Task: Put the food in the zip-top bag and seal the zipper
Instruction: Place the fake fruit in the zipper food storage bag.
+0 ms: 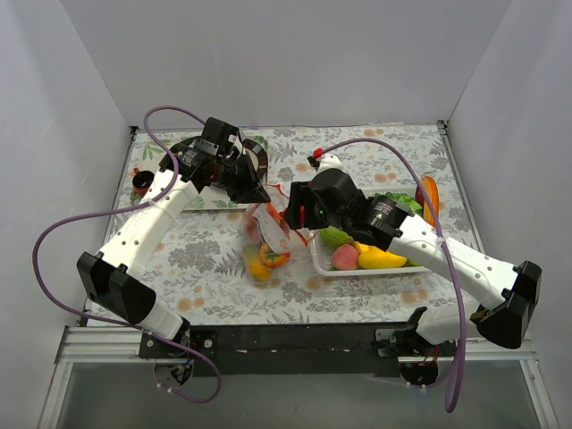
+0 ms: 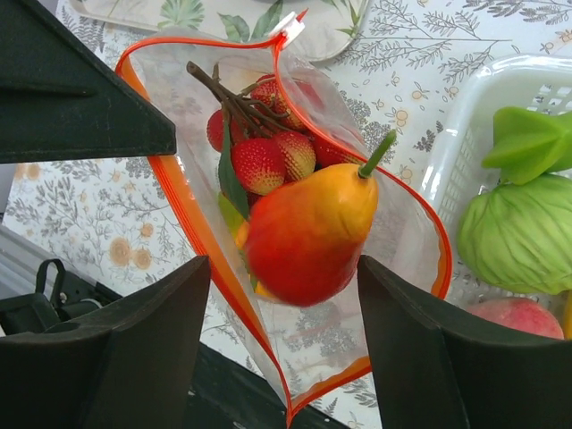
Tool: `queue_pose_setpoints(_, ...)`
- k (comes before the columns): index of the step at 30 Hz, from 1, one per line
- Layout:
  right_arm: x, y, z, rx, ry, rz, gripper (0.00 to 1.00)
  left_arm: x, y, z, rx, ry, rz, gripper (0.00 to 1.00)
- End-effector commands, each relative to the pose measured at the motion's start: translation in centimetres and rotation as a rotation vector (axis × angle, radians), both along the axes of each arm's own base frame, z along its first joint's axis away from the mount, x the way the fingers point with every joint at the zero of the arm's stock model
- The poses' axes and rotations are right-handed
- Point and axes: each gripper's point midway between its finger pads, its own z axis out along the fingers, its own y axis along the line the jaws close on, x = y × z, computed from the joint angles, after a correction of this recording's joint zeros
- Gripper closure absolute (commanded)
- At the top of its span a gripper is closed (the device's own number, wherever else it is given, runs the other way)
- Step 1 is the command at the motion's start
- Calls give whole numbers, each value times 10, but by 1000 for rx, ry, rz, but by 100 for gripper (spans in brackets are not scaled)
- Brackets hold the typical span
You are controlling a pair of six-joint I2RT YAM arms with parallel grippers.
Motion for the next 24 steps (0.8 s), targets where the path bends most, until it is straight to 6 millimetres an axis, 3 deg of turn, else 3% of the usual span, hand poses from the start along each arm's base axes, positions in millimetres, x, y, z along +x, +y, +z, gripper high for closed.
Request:
queue_pose_setpoints(1,3,11,18,7,-48,54,23,-1,-3,24,-36,-64,-23,100)
queue_pose_setpoints(6,5,12,21,-6,-55,63,20,-2,-1,25,-32,-72,-17,100)
queue_pose_setpoints(9,11,-1,31,-37,-76,19,19,-2,0,24,-27,-69,-9,100)
queue_pose_setpoints(15,22,-73,47,-96,-125,-148,19,3,5,17,4,-63,24,100)
queue_pose_setpoints(19,19,-122,28,-144,-79,-262,20,4,5,16,10,-62,28,100)
queue_pose_setpoints(20,15,-133,7,-164,-30,-297,20,6,6,16,14,-66,34,100)
queue_pose_setpoints(22,7,-162,-5,-169,5,-379,19,5,6,17,16,-68,31,100)
queue_pose_setpoints(23,2,-173,-22,-192,36,-411,19,5,6,17,17,-71,32,100)
queue_pose_setpoints(24,-2,-187,-22,-166,40,-467,18,6,6,17,17,-71,32,100)
